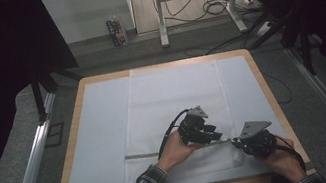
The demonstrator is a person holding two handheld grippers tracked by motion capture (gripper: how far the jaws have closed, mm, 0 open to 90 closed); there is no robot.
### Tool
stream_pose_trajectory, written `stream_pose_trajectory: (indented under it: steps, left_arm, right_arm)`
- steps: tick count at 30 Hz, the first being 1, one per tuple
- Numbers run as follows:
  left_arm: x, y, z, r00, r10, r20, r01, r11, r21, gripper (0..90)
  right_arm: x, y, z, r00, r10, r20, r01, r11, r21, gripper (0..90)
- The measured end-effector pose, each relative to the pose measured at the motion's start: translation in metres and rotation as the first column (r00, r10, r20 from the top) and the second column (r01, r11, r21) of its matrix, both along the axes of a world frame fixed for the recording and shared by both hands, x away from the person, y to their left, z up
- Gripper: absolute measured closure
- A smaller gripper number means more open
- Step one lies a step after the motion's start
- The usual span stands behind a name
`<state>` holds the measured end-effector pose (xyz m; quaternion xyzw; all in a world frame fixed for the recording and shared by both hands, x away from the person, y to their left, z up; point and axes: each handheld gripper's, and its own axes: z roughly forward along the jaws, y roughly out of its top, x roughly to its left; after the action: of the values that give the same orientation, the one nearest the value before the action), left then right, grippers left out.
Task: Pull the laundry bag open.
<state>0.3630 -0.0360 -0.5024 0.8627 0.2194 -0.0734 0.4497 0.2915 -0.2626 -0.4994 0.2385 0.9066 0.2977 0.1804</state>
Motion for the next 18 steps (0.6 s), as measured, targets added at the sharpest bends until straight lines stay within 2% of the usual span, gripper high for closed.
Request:
stream_pose_trajectory:
  steps: [2, 3, 9, 11, 14, 16, 18]
  left_arm:
    - [0.001, -0.003, -0.002, 0.9984, -0.028, -0.049, 0.027, 0.9996, -0.006, 69.9]
    - [0.001, -0.003, -0.002, 0.9984, -0.028, -0.049, 0.027, 0.9996, -0.006, 71.4]
    - [0.003, -0.006, -0.002, 0.9900, -0.086, -0.112, 0.085, 0.9963, -0.014, 74.3]
    - [0.002, -0.008, -0.003, 0.9887, -0.083, -0.125, 0.081, 0.9965, -0.018, 74.7]
    - [0.002, -0.011, -0.004, 0.9864, -0.104, -0.127, 0.107, 0.9942, 0.013, 77.8]
    - [0.001, -0.012, -0.004, 0.9860, -0.098, -0.135, 0.100, 0.9949, 0.010, 78.5]
    - [0.001, -0.012, -0.004, 0.9861, -0.107, -0.127, 0.111, 0.9935, 0.025, 79.6]
  right_arm:
    - [-0.001, 0.000, 0.001, 0.9997, 0.012, 0.019, -0.012, 1.000, -0.011, 82.5]
    - [-0.001, 0.000, 0.001, 0.9997, 0.012, 0.019, -0.012, 1.000, -0.011, 82.5]
    - [-0.002, 0.001, 0.001, 0.9991, 0.019, 0.038, -0.018, 1.000, -0.019, 82.5]
    - [-0.002, 0.001, 0.001, 0.9989, 0.021, 0.041, -0.020, 1.000, -0.019, 82.5]
    - [-0.003, 0.001, 0.001, 0.9986, 0.021, 0.048, -0.020, 1.000, -0.017, 82.4]
    - [-0.003, 0.001, 0.001, 0.9987, 0.022, 0.047, -0.021, 1.000, -0.018, 82.4]
    - [-0.003, 0.001, 0.001, 0.9988, 0.021, 0.045, -0.020, 1.000, -0.021, 82.4]
